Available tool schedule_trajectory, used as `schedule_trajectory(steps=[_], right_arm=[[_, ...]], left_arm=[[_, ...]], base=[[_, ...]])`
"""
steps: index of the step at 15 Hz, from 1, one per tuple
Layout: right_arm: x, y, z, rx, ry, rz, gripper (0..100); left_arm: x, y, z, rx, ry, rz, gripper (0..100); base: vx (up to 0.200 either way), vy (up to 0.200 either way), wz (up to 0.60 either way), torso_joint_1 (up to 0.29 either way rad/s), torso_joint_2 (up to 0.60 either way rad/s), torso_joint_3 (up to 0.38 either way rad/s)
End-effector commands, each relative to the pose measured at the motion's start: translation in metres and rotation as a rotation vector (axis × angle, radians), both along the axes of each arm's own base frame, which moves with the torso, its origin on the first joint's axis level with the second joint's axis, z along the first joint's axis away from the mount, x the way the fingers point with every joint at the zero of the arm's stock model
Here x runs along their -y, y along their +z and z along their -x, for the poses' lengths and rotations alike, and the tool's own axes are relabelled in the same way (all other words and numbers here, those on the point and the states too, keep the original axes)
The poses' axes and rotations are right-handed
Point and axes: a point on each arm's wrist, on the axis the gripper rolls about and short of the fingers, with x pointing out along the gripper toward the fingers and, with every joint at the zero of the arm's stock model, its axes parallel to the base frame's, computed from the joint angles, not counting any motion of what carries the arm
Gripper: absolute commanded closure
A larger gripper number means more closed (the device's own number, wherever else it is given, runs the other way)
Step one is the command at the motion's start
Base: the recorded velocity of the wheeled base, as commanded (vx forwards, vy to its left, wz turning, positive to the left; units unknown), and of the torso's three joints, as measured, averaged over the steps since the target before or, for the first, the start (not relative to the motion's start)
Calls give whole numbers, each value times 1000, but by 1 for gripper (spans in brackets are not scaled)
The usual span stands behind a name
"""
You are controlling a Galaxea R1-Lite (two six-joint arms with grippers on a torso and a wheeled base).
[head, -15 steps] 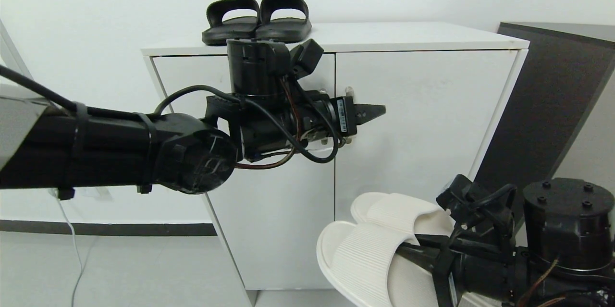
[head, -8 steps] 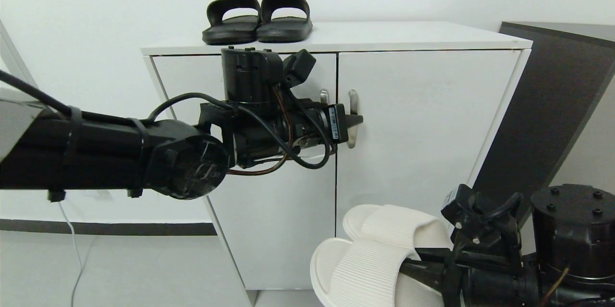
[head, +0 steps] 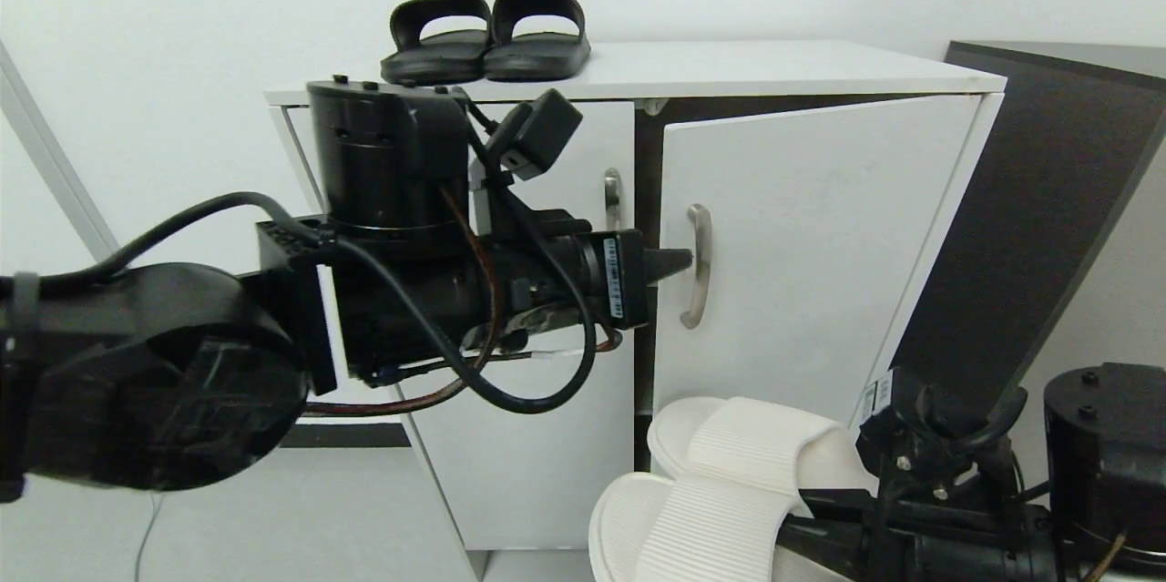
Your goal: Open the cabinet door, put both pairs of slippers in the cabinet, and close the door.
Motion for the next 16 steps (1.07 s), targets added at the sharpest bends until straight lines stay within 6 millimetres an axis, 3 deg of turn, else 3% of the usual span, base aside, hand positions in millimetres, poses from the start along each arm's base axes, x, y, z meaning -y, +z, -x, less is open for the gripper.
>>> schedule_trajectory(steps=[1, 3, 5, 10, 16], right_arm=[[0, 1, 4, 4, 16, -4, 100], [-1, 1, 7, 6, 27, -6, 100], [-1, 0, 8, 4, 32, -2, 100], [0, -2, 13, 10, 49, 10, 100], [-1, -3, 14, 6, 59, 15, 100]], left_arm=[[-19, 14, 24, 34, -1, 28, 100], [-25, 15, 26, 37, 10, 32, 100], [-27, 9, 15, 23, 39, 20, 100], [-7, -4, -32, -48, 82, 29, 100], [9, -6, -50, -48, 67, 39, 100]], base=[[0, 0, 0, 0, 0, 0], [0, 0, 0, 0, 0, 0], [0, 0, 0, 0, 0, 0], [0, 0, 0, 0, 0, 0], [0, 0, 0, 0, 0, 0]])
